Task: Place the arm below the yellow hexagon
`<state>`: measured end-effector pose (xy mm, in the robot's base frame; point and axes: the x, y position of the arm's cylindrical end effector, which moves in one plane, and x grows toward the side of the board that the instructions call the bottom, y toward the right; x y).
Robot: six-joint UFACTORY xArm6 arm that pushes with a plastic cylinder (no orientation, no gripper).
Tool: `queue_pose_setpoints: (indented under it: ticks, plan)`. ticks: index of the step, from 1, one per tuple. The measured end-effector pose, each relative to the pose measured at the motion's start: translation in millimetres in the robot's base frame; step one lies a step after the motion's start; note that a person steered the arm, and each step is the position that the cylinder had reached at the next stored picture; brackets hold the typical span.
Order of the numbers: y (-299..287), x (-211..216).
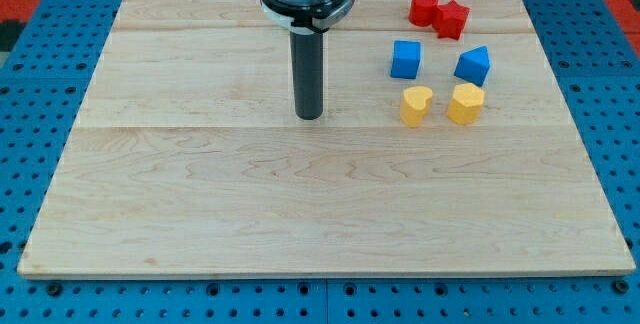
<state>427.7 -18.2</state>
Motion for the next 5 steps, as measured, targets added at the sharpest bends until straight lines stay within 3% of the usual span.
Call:
queue_pose_setpoints:
  ticks: [1,4,5]
  plan:
    - [13,43]
    - [93,107]
    - [198,102]
